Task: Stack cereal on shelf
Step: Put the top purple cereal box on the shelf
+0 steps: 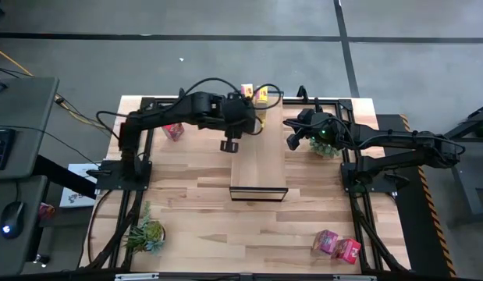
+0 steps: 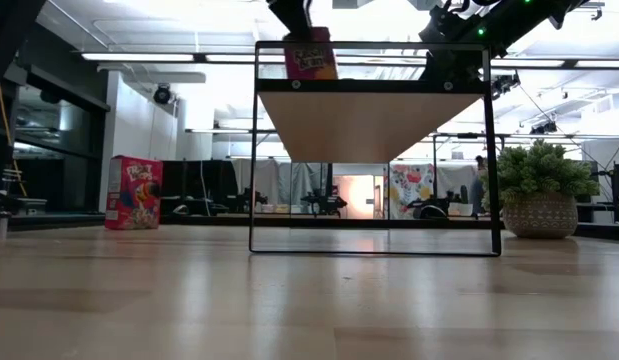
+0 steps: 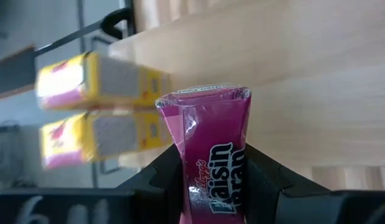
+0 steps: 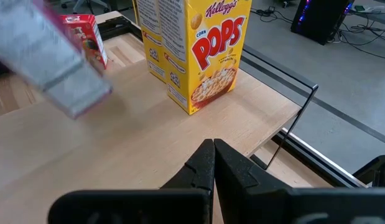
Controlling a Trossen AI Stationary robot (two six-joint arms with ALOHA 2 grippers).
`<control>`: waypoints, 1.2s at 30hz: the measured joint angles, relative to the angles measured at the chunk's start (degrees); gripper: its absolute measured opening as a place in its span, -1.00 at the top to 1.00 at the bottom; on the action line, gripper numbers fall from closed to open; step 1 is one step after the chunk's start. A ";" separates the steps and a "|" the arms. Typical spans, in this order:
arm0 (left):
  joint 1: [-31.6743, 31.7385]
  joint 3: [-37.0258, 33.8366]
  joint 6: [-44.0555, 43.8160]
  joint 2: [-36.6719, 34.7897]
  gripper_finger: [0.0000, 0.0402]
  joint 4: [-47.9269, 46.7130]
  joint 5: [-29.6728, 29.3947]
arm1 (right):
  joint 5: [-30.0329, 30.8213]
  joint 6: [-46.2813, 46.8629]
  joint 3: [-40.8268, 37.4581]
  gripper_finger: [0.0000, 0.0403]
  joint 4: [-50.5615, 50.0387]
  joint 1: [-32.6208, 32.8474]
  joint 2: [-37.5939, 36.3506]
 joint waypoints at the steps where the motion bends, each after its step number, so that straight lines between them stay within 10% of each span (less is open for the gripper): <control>1: 0.29 0.33 0.19 0.56 0.45 -0.04 1.10 | 0.00 0.00 0.00 1.00 0.00 0.00 -0.01; 36: 5.38 0.47 1.12 1.69 -0.28 3.05 1.91 | -0.20 0.09 0.02 1.00 -0.02 0.01 -0.01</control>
